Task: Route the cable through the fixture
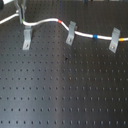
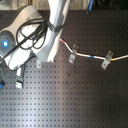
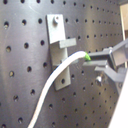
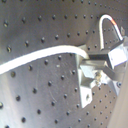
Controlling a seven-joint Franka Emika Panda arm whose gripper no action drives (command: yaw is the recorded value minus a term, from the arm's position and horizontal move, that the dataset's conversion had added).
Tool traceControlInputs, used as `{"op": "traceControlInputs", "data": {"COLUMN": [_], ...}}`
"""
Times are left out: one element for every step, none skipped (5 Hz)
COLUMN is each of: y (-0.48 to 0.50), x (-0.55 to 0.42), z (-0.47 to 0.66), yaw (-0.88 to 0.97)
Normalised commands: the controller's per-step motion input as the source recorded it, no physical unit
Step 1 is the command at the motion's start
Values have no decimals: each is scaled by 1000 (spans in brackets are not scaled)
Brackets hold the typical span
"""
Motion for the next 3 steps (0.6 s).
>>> {"op": "traceControlInputs", "data": {"y": [215,15,273], "x": [1,33,374], "z": [61,43,43], "yaw": [646,0,34]}}
